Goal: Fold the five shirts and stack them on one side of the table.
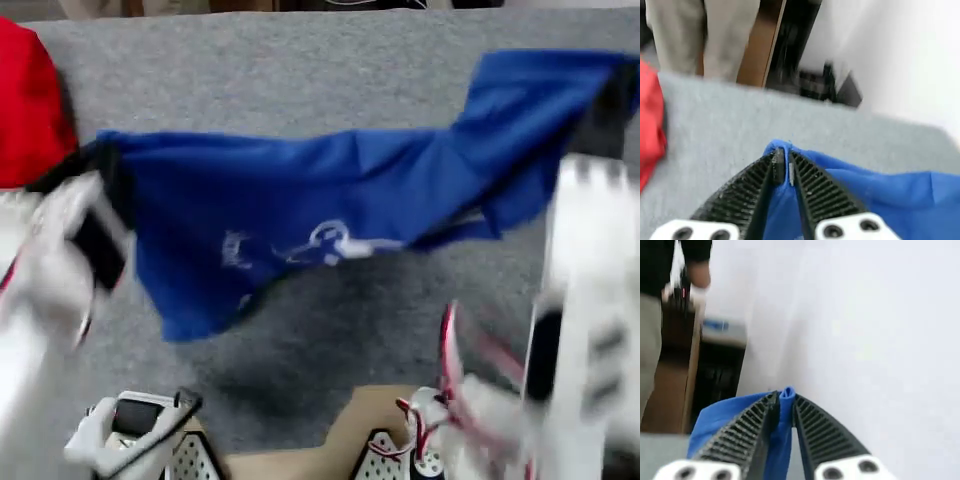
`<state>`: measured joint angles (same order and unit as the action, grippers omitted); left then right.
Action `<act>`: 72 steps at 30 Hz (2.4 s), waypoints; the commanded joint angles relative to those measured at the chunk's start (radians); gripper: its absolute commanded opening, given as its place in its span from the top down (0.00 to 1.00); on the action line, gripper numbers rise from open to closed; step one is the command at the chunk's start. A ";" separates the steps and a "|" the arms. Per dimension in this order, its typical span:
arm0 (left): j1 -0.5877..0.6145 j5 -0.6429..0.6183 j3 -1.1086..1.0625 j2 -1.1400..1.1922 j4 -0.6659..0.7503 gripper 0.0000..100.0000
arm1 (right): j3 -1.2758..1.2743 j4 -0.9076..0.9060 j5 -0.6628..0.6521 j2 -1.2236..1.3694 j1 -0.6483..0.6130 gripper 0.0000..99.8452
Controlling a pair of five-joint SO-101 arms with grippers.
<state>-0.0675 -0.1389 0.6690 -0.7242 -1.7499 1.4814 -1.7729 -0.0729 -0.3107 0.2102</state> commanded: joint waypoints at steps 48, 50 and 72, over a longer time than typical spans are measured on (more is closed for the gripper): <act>0.181 0.146 -1.428 -0.202 1.186 0.98 | -0.170 0.239 0.199 0.745 -0.139 0.99; 0.181 0.146 -1.419 -0.127 1.215 0.98 | -0.170 0.275 0.170 0.823 -0.140 0.99; 0.233 0.137 -0.334 1.038 1.036 0.98 | -0.168 1.158 0.149 1.343 -0.251 0.99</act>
<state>0.1488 0.0008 0.1289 0.2455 -0.6559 1.3065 -0.7173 0.0821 1.0349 -0.0292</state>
